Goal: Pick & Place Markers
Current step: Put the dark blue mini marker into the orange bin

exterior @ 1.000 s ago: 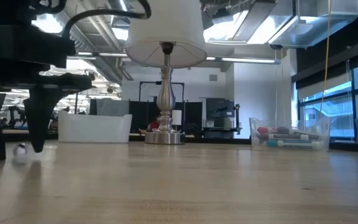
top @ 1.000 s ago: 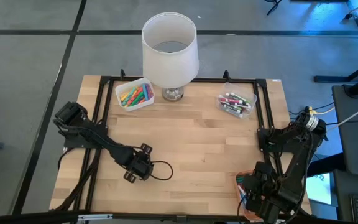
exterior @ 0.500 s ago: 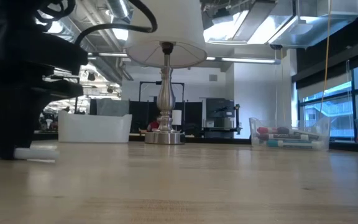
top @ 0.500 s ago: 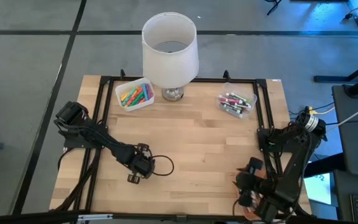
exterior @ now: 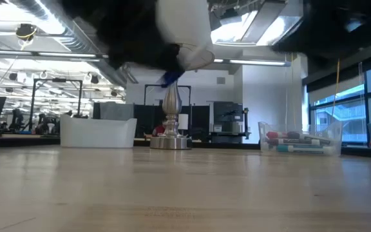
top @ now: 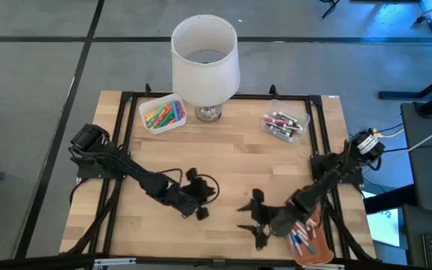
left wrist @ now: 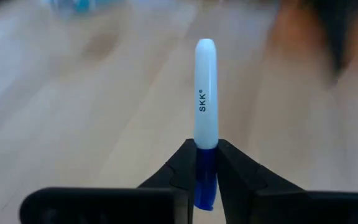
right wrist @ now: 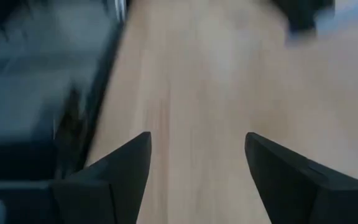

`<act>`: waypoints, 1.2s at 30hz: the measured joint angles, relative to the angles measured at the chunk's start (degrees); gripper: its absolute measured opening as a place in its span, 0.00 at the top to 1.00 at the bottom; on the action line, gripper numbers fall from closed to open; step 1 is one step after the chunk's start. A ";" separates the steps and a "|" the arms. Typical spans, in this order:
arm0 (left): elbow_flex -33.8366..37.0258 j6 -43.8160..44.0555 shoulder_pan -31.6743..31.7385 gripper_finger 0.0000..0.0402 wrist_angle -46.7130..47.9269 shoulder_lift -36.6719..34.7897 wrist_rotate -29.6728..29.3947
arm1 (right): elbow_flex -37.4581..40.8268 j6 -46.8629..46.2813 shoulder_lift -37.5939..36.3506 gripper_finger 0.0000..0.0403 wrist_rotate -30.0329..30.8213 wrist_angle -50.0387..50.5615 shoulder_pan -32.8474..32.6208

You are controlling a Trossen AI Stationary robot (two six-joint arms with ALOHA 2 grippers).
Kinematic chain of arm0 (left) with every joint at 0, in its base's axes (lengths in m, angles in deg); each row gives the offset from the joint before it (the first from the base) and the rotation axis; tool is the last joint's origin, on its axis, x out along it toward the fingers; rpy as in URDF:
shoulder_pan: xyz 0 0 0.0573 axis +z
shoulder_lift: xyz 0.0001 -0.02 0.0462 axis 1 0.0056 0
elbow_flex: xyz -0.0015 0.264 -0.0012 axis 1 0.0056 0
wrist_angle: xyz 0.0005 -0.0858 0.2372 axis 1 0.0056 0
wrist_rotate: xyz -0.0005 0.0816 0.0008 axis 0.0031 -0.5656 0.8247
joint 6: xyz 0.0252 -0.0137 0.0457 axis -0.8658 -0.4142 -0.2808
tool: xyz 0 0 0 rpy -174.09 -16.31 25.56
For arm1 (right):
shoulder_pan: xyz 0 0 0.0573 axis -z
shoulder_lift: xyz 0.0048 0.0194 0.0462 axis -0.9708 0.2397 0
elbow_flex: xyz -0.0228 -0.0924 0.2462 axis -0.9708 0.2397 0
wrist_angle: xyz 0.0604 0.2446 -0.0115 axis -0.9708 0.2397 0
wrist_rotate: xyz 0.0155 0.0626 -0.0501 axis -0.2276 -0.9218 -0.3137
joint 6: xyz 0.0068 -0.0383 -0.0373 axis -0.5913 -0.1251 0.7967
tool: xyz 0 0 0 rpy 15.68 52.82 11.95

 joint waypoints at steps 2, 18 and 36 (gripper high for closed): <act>-0.08 -1.38 -0.06 0.90 -9.25 0.61 -2.99 | 2.28 4.74 0.00 0.36 4.06 -10.23 1.68; -0.07 -12.63 0.28 0.89 -29.91 5.56 -10.01 | 5.31 13.20 -0.02 0.36 20.59 -29.41 7.25; -0.10 -23.04 -0.04 0.83 -35.96 7.78 -7.35 | 4.81 26.84 -0.15 0.91 17.18 -28.20 7.79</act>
